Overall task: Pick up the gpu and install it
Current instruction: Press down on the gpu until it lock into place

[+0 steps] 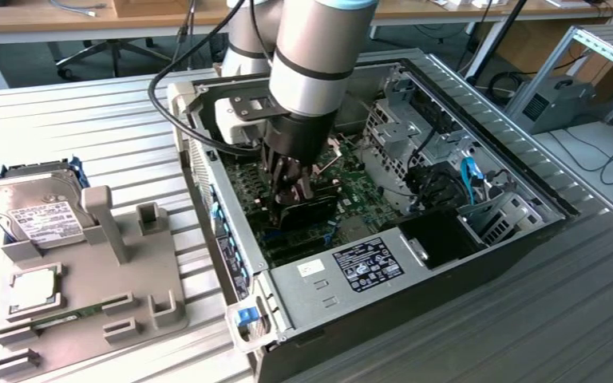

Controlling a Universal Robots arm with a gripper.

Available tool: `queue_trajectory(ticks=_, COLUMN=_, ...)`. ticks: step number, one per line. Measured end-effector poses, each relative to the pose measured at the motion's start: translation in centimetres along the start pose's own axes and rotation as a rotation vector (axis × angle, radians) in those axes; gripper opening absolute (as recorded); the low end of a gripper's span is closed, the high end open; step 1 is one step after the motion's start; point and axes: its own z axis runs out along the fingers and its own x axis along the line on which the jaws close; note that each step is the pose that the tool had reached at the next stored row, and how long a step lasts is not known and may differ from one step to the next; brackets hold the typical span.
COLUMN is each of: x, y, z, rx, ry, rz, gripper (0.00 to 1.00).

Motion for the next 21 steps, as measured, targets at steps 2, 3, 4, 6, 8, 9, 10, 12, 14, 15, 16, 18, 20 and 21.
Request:
queue_trajectory(ticks=2, x=0.0, y=-0.41, z=-0.23, rx=-0.0001, ry=-0.0001, rz=0.0, gripper=0.11)
queue_trajectory(ticks=3, x=0.0, y=-0.74, z=-0.27, rx=-0.0004, ry=0.0001, rz=0.0, gripper=0.11)
queue_trajectory(ticks=4, x=0.0, y=-1.35, z=-0.32, rx=-0.001, ry=0.0002, rz=0.0, gripper=0.11)
queue_trajectory(ticks=6, x=0.0, y=-2.33, z=-0.39, rx=-0.0029, ry=0.0001, rz=0.0, gripper=0.11)
queue_trajectory(ticks=8, x=0.0, y=-3.24, z=-0.46, rx=-0.0048, ry=0.0001, rz=0.0, gripper=0.11)
queue_trajectory(ticks=9, x=0.0, y=-3.65, z=-0.5, rx=-0.0057, ry=0.0001, rz=0.0, gripper=0.11)
queue_trajectory(ticks=10, x=0.0, y=-4.02, z=-0.54, rx=-0.0061, ry=0.0, rz=0.0, gripper=0.11)
queue_trajectory(ticks=12, x=0.0, y=-4.63, z=-0.69, rx=-0.0067, ry=0.0, rz=0.0, gripper=0.11)
queue_trajectory(ticks=14, x=0.0, y=-5.0, z=-0.93, rx=-0.0068, ry=-0.0001, rz=0.0, gripper=0.11)
queue_trajectory(ticks=15, x=0.0, y=-5.16, z=-1.06, rx=-0.007, ry=-0.0001, rz=0.0, gripper=0.11)
queue_trajectory(ticks=16, x=0.0, y=-5.3, z=-1.18, rx=-0.0072, ry=-0.0001, rz=0.0, gripper=0.11)
queue_trajectory(ticks=18, x=0.0, y=-5.46, z=-1.3, rx=-0.0074, ry=-0.0006, rz=0.0, gripper=0.11)
queue_trajectory(ticks=20, x=0.0, y=-5.46, z=-1.33, rx=-0.0076, ry=-0.0001, rz=0.0, gripper=0.11)
queue_trajectory(ticks=21, x=0.0, y=-5.46, z=-1.33, rx=-0.0077, ry=-0.0001, rz=0.0, gripper=0.11)
